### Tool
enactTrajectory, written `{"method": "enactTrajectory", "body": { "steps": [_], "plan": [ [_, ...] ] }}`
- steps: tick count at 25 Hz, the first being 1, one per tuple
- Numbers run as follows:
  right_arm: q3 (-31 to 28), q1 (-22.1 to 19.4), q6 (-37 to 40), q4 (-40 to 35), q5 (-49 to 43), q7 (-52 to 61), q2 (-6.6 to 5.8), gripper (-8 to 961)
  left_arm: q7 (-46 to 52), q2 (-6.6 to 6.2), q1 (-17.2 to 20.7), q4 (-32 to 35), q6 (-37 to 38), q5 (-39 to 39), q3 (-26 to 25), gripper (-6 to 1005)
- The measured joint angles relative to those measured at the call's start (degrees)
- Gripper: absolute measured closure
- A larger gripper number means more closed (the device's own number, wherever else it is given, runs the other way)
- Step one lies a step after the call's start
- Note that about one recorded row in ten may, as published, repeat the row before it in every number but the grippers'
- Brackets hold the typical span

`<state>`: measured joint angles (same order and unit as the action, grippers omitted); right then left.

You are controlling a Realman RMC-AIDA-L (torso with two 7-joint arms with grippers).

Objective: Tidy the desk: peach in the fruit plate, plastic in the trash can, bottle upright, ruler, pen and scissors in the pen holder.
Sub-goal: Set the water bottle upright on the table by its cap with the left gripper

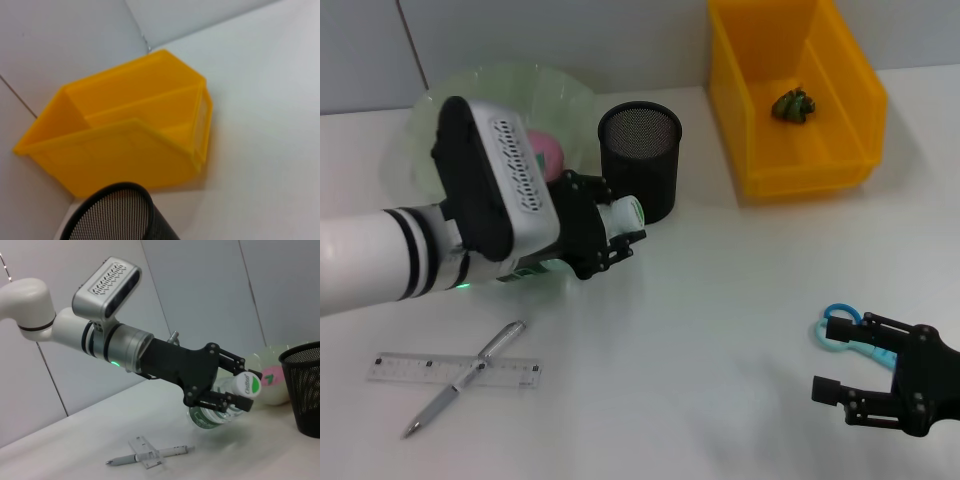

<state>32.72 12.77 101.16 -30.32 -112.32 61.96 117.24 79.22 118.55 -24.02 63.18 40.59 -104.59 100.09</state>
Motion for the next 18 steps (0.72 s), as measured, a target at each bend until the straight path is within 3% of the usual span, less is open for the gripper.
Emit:
{"method": "enactTrajectory", "body": {
  "steps": [8,18],
  "plan": [
    [0.13,0.16,0.00,0.00,0.00,0.00,0.00,151,-9.22,0.02,1.45,-1.09,9.19,10.77,-8.07,535],
    [0.15,0.20,0.00,0.00,0.00,0.00,0.09,155,-11.59,0.02,2.39,-3.70,13.53,16.94,-13.20,527]
  ]
}}
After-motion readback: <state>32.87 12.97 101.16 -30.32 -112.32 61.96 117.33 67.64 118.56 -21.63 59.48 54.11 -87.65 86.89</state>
